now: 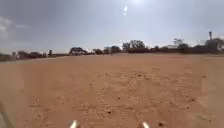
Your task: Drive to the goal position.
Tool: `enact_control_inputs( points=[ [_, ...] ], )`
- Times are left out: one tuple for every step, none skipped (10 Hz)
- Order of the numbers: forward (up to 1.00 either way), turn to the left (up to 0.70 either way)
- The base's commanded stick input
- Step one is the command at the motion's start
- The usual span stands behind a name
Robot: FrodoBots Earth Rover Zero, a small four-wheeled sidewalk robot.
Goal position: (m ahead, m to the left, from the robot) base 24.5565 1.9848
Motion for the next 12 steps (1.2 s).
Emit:
enact_control_inputs(
  points=[
    [0.7, 0.0],
    [0.7, 0.0],
    [0.7, 0.0],
    [0.7, 0.0],
    [0.7, 0.0],
    [0.7, 0.0],
    [0.7, 0.0],
    [0.7, 0.0],
    [0.7, 0.0],
    [0.7, 0.0],
    [0.7, 0.0],
    [0.7, 0.0]
  ],
)
